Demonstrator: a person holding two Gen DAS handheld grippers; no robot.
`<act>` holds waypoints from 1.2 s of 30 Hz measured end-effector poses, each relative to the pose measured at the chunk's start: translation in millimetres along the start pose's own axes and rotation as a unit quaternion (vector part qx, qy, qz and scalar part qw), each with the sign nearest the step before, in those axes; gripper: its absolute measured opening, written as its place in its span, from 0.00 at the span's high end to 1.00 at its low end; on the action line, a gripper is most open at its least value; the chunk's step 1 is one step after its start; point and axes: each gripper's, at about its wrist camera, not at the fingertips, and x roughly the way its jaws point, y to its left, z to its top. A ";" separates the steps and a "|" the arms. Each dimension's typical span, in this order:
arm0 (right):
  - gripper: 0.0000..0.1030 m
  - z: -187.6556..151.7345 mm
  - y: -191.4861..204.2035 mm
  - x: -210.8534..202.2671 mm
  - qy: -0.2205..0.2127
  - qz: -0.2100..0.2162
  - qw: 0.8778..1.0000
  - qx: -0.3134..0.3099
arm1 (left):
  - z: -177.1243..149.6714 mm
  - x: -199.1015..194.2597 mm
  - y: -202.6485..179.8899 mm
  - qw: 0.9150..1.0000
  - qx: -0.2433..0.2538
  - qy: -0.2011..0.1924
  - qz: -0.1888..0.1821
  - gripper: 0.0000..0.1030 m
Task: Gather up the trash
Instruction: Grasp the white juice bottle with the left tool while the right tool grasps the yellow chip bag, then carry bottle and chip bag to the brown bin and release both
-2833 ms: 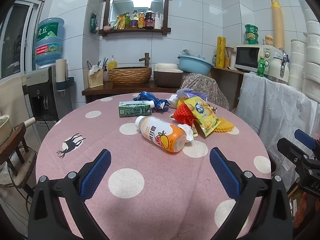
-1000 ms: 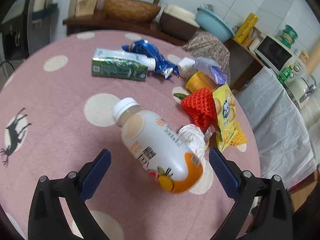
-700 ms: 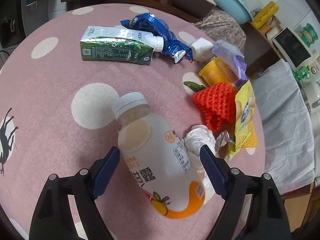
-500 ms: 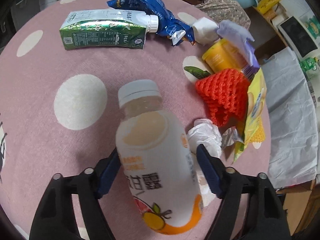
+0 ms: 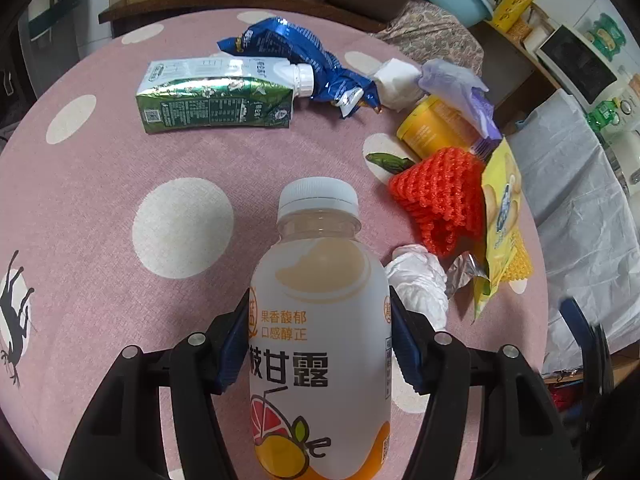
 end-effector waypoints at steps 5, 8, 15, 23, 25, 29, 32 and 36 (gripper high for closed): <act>0.33 5.1 15.5 33.3 0.031 -0.037 0.998 -0.046 | -7.8 -7.8 -4.3 1.000 0.011 -0.020 -0.008 0.40; 0.45 5.5 20.2 46.2 0.042 -0.063 0.995 -0.065 | -10.0 -7.2 -4.9 1.000 0.013 -0.021 -0.016 0.40; 0.83 4.2 19.1 47.8 0.031 -0.089 0.993 -0.074 | -13.2 -7.0 -6.8 0.999 0.024 -0.038 -0.017 0.40; 0.92 0.9 2.6 5.9 -0.030 -0.033 0.999 -0.020 | -28.7 -31.7 -7.7 0.994 0.040 -0.095 -0.017 0.41; 0.92 0.3 -3.8 -5.8 -0.041 -0.021 0.999 -0.002 | -35.2 -40.4 -8.0 0.992 0.049 -0.114 -0.014 0.41; 0.93 0.4 -24.9 -34.5 -0.061 0.057 0.995 0.058 | -46.4 -58.5 -13.9 0.988 0.061 -0.139 -0.023 0.41; 0.93 0.6 -40.0 -58.4 -0.082 0.089 0.989 0.089 | -51.6 -74.8 -27.6 0.984 0.076 -0.159 -0.040 0.41; 0.97 -3.0 -70.9 -79.3 -0.096 0.127 0.977 0.143 | -51.5 -86.8 -56.8 0.977 0.103 -0.177 -0.066 0.41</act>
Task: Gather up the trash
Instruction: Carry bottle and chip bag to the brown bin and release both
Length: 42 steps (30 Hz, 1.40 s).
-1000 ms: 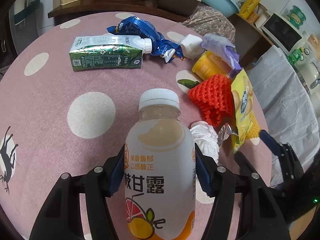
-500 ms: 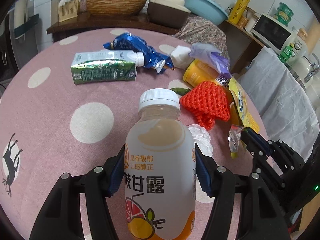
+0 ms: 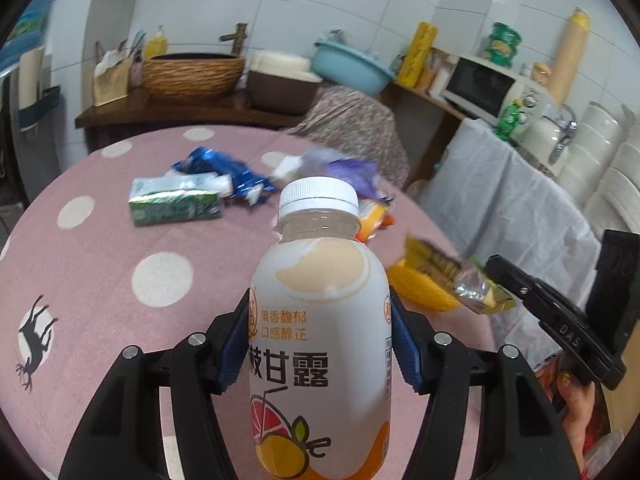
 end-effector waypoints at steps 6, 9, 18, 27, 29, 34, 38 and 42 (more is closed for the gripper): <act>0.98 7.7 -34.5 -39.9 -0.025 0.017 0.999 0.040 | 12.5 8.4 -47.5 0.999 0.026 -0.008 -0.038 0.41; 0.98 14.7 -52.1 -65.5 -0.043 -0.001 0.998 0.042 | 18.6 16.9 -76.2 0.997 0.042 -0.009 -0.061 0.41; 0.99 17.6 -164.4 -95.1 -0.033 -0.113 0.988 0.097 | 40.1 58.3 -179.4 0.987 0.089 0.001 -0.131 0.41; 0.54 -84.4 -239.0 -77.0 -0.005 -0.204 0.964 0.168 | 32.9 90.4 -211.4 0.986 0.096 0.011 -0.133 0.41; 0.25 -117.7 -238.1 -76.8 -0.003 -0.232 0.958 0.170 | 29.9 94.6 -210.3 0.987 0.093 0.016 -0.133 0.41; 0.25 -163.5 -224.8 -70.7 0.026 -0.193 0.967 0.164 | 24.9 101.6 -215.7 0.985 0.112 0.027 -0.125 0.40; 0.25 -186.2 -196.0 -71.5 0.043 -0.195 0.977 0.080 | 27.0 98.2 -214.8 0.986 0.105 0.025 -0.131 0.40; 0.25 -203.9 -184.5 -62.1 0.070 -0.180 0.980 0.054 | 27.0 95.9 -219.8 0.984 0.118 0.022 -0.129 0.40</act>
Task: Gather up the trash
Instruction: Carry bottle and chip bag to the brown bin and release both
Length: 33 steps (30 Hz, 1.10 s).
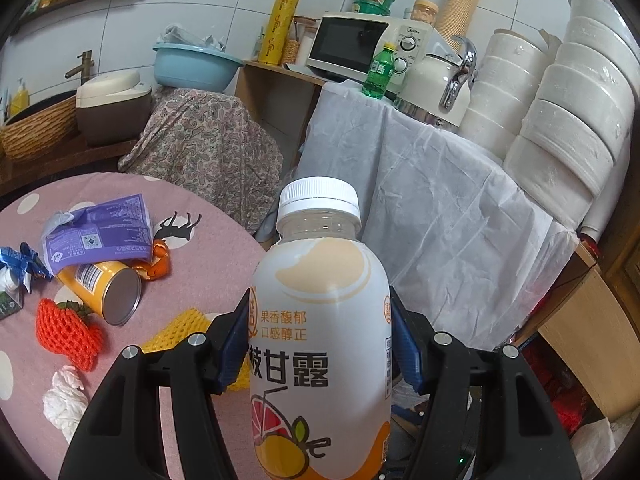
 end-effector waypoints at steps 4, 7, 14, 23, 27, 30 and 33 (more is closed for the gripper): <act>0.39 4.2 7.9 22.1 0.013 -0.018 1.000 -0.014 | -1.2 1.9 -3.5 1.000 0.002 0.001 -0.005 0.40; 0.53 6.2 6.9 32.0 0.016 -0.017 1.000 -0.012 | -3.3 5.0 -2.5 1.000 -0.002 0.005 -0.005 0.40; 0.98 28.5 0.3 31.4 -0.011 -0.039 0.999 -0.015 | -5.2 14.3 -0.9 1.000 -0.001 0.013 0.002 0.40; 0.98 77.0 -94.0 100.9 0.098 -0.052 0.990 0.092 | -5.8 73.7 -15.7 0.998 -0.017 0.066 -0.014 0.40; 0.95 74.8 -101.9 121.3 0.121 -0.057 0.985 0.105 | -7.0 108.7 -28.9 0.994 -0.033 0.103 -0.033 0.40; 0.64 72.2 -100.8 113.7 0.105 -0.059 0.985 0.123 | -5.5 134.3 -45.5 0.991 -0.032 0.121 -0.036 0.40; 0.34 70.1 -92.8 87.5 0.064 -0.081 0.988 0.116 | -4.0 163.0 -62.9 0.990 -0.023 0.140 -0.023 0.40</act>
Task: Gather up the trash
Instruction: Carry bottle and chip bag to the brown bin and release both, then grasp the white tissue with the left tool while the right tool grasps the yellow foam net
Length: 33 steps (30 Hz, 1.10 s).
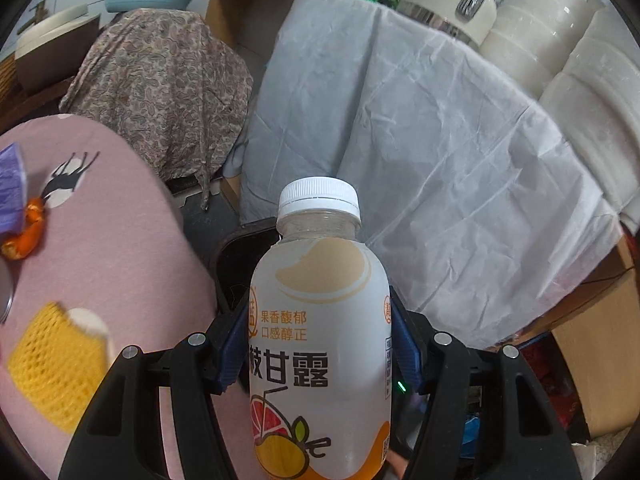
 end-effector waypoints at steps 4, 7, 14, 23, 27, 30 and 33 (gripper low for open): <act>0.32 -12.5 -0.5 -37.2 -0.032 -0.035 0.999 0.015 | 8.6 47.0 -6.2 0.998 -0.024 0.049 0.007 0.40; 0.23 -27.2 -11.4 -64.9 -0.050 -0.056 0.997 0.034 | 6.1 85.5 -7.7 0.995 -0.038 0.084 0.024 0.40; 0.20 -52.8 -32.8 -98.5 -0.069 -0.078 0.991 0.080 | -14.2 174.7 -2.1 0.977 -0.049 0.181 0.099 0.40; 0.20 -77.1 -52.9 -122.7 -0.085 -0.081 0.988 0.104 | -35.0 224.5 11.3 0.959 -0.032 0.254 0.123 0.27; 0.20 -72.9 -52.8 -125.6 -0.094 -0.086 0.987 0.101 | -31.0 216.4 6.7 0.963 -0.024 0.240 0.123 0.19; 0.19 -66.8 -46.3 -136.2 -0.106 -0.100 0.985 0.091 | -21.3 197.0 -3.4 0.968 -0.016 0.229 0.104 0.19; 0.16 -60.8 -39.6 -148.1 -0.114 -0.121 0.983 0.075 | -10.9 163.8 -24.3 0.978 0.018 0.191 0.086 0.19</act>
